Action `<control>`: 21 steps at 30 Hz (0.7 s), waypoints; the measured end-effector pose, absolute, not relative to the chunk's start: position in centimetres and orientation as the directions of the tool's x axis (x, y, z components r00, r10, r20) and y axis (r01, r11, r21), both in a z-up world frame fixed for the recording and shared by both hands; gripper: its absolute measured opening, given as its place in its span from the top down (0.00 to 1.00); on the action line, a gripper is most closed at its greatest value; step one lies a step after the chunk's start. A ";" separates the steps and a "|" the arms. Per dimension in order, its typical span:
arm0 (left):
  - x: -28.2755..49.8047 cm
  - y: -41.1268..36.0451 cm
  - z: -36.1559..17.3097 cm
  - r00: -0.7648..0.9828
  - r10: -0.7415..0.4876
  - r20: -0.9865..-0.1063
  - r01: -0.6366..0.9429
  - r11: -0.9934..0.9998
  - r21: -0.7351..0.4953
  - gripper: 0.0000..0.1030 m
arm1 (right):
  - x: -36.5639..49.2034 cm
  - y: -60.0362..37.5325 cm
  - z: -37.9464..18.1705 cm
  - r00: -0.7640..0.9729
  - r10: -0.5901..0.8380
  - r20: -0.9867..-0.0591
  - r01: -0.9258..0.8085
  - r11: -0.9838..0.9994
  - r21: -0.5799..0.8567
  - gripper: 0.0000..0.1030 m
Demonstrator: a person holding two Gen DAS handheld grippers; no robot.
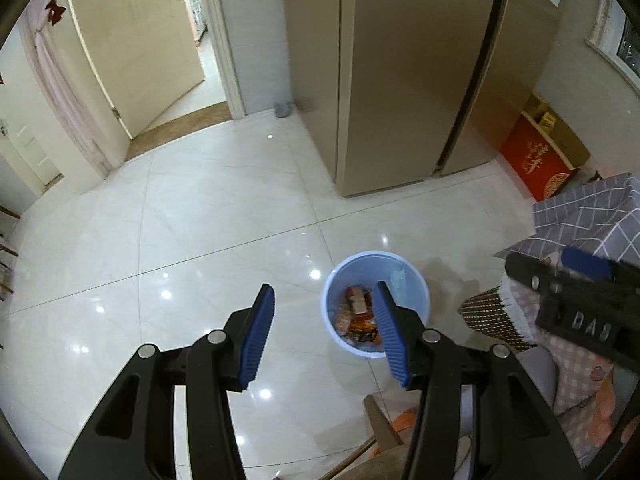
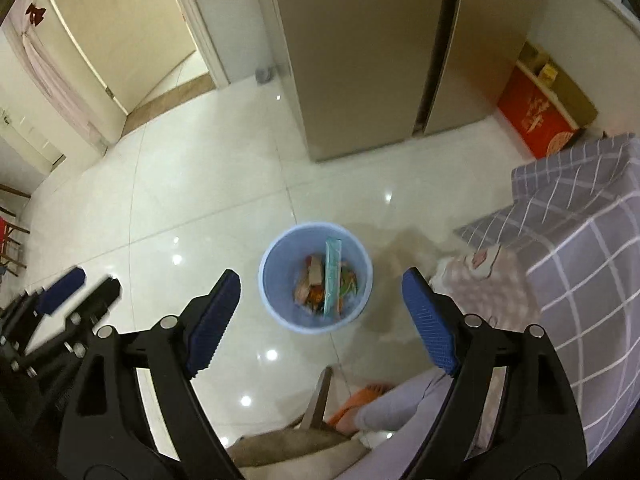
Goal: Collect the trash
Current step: 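Open both tools to drop the snack bag and teal stick into the bucket, then move both tools back to the trash pile on the table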
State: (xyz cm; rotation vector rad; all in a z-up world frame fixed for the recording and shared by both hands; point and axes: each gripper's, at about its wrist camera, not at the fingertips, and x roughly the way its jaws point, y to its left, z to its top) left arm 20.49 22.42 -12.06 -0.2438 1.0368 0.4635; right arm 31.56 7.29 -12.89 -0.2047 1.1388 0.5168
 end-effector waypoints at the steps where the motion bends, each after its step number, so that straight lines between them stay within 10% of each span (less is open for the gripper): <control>1: 20.5 22.3 -12.0 0.428 0.247 -0.869 -0.477 0.879 0.015 0.51 | 31.4 7.2 -13.2 0.311 0.279 -0.909 -0.494 0.864 0.096 0.21; 21: 21.6 13.7 -8.6 0.513 0.244 -0.823 -0.365 0.930 0.048 0.51 | 29.1 0.3 -11.3 0.337 0.292 -0.895 -0.427 0.895 0.132 0.21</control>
